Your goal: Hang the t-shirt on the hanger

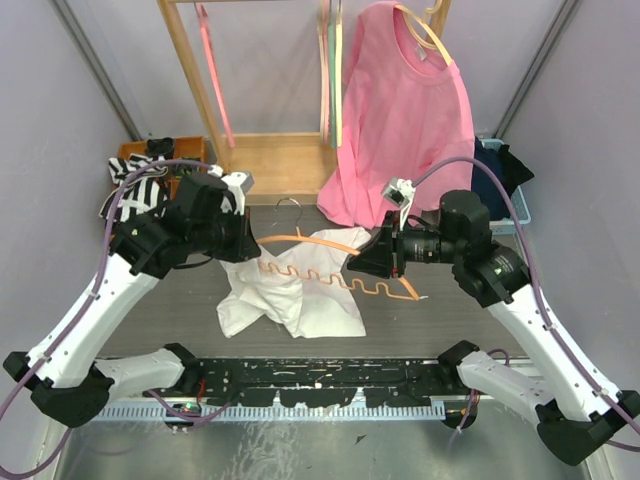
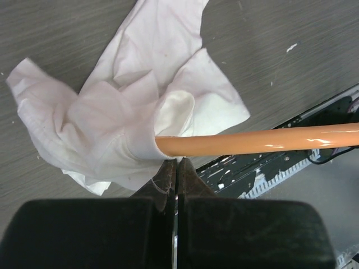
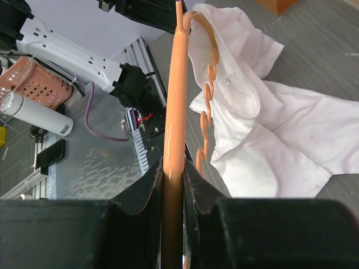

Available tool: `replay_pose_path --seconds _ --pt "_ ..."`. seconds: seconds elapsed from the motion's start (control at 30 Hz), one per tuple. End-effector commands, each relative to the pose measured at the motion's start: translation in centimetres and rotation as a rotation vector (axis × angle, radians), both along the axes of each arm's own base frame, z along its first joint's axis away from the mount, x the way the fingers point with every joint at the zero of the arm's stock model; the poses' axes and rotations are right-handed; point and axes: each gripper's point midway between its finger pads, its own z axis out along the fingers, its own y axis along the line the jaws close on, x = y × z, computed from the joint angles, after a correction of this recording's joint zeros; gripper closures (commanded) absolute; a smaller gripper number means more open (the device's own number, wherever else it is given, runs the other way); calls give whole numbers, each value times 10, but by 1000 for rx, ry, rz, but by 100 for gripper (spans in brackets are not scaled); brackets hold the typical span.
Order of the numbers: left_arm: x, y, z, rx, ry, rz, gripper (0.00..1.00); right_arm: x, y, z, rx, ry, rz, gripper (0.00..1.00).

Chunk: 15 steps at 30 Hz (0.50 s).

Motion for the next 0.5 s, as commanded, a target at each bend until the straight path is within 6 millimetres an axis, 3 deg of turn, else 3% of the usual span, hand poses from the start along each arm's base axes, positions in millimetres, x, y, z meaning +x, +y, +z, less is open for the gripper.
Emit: replay_pose_path --seconds 0.0,0.13,0.23,0.3,0.47 --pt "5 -14 48 -74 -80 -65 100 -8 -5 64 118 -218 1 99" --pt "8 -25 82 -129 -124 -100 100 -22 -17 91 156 -293 -25 99" --pt "6 -34 91 -160 -125 -125 100 -27 -21 90 138 -274 -30 99" --pt "4 -36 85 -153 -111 -129 100 -28 -22 78 112 -235 -35 99" --pt "0 -27 47 -102 -50 -89 100 -28 -24 48 86 -146 -58 99"
